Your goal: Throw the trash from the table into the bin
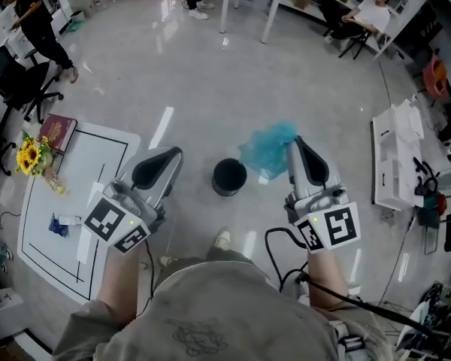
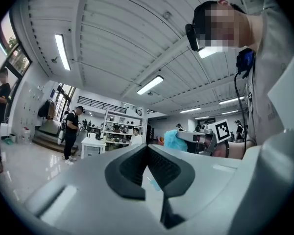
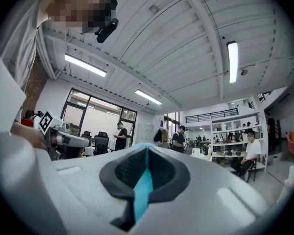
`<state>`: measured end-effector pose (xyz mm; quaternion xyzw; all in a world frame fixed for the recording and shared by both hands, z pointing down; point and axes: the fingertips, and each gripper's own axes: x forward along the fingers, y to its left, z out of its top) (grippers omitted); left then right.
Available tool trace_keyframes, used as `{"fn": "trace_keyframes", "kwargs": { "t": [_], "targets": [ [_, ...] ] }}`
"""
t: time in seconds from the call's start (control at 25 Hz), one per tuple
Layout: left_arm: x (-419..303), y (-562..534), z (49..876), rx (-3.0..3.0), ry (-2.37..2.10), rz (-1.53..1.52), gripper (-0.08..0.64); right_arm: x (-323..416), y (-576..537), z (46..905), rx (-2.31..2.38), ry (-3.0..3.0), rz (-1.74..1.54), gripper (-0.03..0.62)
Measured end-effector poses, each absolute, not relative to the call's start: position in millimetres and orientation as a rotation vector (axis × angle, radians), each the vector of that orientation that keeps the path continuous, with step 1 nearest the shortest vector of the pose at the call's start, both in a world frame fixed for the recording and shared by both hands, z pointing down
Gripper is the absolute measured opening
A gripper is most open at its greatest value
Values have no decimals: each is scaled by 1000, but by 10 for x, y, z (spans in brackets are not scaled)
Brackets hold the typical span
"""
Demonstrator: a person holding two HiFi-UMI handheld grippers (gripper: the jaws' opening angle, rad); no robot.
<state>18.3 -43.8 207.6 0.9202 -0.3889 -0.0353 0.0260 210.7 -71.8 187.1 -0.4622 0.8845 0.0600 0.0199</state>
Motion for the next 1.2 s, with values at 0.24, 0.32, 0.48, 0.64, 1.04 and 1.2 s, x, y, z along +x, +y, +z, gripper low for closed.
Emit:
{"fn": "trace_keyframes", "kwargs": {
  "t": [0.24, 0.32, 0.48, 0.64, 1.04, 1.2],
  "targets": [
    [459, -705, 2180, 2807, -1266, -56, -2, 2342, -966, 1970, -1359, 2777, 178, 3],
    [543, -772, 2191, 2804, -1271, -41, -3, 2388, -1019, 1994, -1343, 2786, 176, 3],
    [712, -886, 2199, 2807, -1230, -32, -2, 2479, -1091, 2021, -1351, 2780, 166, 3],
    [812, -951, 2264, 2816, -1158, -29, -2, 2555, -1082, 2094, -1415, 2749, 130, 3],
    [957, -1081, 2455, 2850, -1016, 20, -2, 2721, -1042, 2290, -1570, 2712, 68, 3],
    [959, -1203, 2536, 2846, -988, 42, -2, 2720, -1117, 2369, -1600, 2718, 45, 3]
  ]
}}
